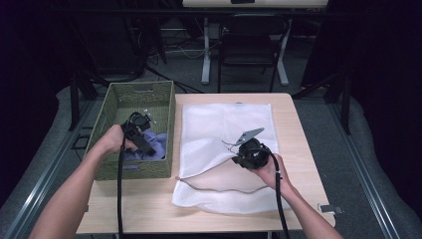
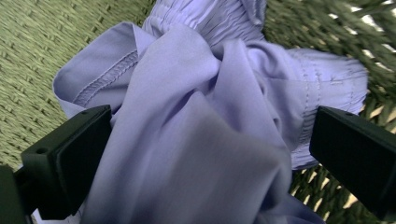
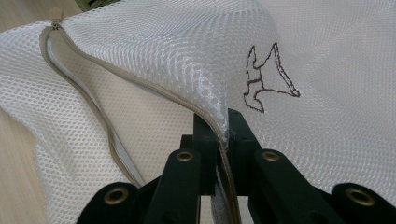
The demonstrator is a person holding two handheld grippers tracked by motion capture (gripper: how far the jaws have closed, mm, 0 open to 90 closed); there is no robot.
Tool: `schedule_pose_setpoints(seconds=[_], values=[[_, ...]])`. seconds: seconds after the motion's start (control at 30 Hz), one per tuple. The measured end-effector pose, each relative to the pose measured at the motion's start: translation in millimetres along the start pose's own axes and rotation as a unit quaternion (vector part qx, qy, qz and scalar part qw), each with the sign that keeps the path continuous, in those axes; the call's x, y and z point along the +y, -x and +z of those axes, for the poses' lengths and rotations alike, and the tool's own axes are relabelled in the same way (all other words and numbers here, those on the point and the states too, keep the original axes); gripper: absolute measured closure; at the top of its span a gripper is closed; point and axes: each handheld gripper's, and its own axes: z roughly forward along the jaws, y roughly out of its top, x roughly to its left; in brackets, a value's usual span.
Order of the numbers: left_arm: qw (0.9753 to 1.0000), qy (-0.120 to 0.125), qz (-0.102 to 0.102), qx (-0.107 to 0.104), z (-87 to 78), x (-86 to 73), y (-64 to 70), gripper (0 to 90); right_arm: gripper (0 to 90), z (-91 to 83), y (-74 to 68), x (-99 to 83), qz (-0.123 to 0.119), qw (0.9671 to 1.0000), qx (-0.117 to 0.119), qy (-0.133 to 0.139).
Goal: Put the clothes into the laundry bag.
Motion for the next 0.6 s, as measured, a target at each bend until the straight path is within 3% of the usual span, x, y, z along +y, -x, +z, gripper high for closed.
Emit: schedule_pose_setpoints(seconds=[0.2, 0.27, 0.47, 0.6], values=[[0.9995, -0.029, -0.008, -0.011, 6.8, 0.6, -2.7, 6.5, 85.3, 0.1, -0.4, 0.2, -0.001, 1.0, -0.001, 0.0], [0.9994, -0.028, -0.018, -0.01, 8.2, 0.3, -3.4, 9.9, 85.3, 1.4, 1.1, 0.2, 0.002, 1.0, 0.0, 0.0], [0.9989, -0.029, -0.033, -0.013, 10.5, 0.5, -4.1, 33.2, 85.3, 1.7, 0.8, -0.3, 0.001, 1.0, 0.0, -0.002], [0.999, -0.029, -0.029, -0.018, 9.7, -1.7, -2.7, 49.1, 85.3, 1.0, 0.6, -0.7, 0.001, 1.0, 0.0, -0.003]])
